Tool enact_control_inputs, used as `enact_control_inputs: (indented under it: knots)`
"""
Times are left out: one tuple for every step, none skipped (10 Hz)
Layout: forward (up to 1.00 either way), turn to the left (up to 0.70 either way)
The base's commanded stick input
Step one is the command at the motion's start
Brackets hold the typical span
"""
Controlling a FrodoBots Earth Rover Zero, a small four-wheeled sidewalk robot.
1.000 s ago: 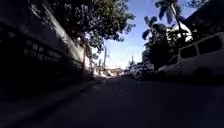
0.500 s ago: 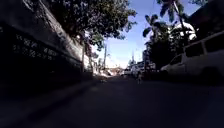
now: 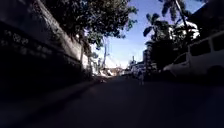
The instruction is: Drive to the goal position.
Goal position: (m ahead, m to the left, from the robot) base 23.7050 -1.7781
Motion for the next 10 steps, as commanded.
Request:
enact_control_inputs:
  knots:
    - [0.87, 0.00]
    - [0.87, 0.00]
    - [0.87, 0.00]
    - [0.87, 0.00]
    - [0.87, 0.00]
    - [0.87, 0.00]
    - [0.87, 0.00]
    - [0.87, 0.00]
    - [0.87, 0.00]
    - [0.87, 0.00]
